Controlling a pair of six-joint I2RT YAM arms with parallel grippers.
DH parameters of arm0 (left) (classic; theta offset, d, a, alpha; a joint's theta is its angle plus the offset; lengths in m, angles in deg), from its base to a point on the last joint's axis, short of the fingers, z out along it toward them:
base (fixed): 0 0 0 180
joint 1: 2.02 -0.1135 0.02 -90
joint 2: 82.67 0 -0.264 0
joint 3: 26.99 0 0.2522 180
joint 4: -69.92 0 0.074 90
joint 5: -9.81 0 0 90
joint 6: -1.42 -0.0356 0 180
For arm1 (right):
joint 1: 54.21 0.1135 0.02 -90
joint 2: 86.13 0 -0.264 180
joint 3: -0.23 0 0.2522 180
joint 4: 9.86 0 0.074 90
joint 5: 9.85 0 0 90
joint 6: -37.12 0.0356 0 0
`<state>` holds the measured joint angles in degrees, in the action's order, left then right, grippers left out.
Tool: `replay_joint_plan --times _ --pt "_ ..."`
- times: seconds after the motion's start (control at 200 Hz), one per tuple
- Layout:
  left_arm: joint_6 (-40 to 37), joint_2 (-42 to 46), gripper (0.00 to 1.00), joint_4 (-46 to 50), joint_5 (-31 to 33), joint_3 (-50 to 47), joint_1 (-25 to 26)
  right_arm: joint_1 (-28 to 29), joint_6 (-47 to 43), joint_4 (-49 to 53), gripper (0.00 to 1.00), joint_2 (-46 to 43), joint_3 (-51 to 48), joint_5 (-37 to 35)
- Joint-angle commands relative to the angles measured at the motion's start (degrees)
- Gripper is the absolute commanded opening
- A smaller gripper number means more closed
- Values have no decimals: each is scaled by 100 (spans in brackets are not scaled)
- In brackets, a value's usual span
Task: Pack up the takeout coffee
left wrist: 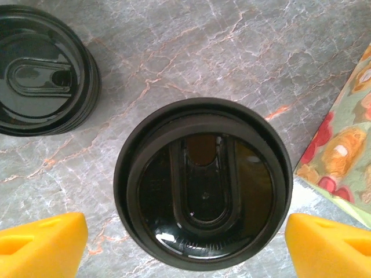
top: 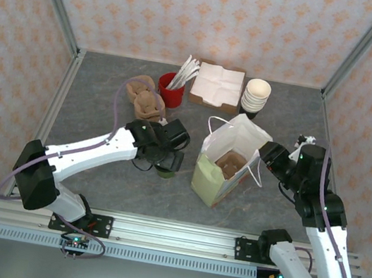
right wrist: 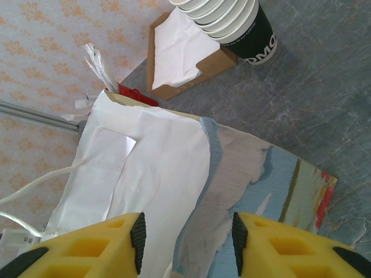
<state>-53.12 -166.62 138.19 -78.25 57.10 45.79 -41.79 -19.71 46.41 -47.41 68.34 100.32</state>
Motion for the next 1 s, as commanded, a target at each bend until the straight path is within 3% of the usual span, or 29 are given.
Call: replay_joint_plan --times 0.0,0.996 --pt "-126 -126 87 -189 69 -19 87 -22 -150 104 45 -57 199 -213" --pt "145 -250 77 -546 321 -435 229 -21 -213 148 45 -160 208 -329"
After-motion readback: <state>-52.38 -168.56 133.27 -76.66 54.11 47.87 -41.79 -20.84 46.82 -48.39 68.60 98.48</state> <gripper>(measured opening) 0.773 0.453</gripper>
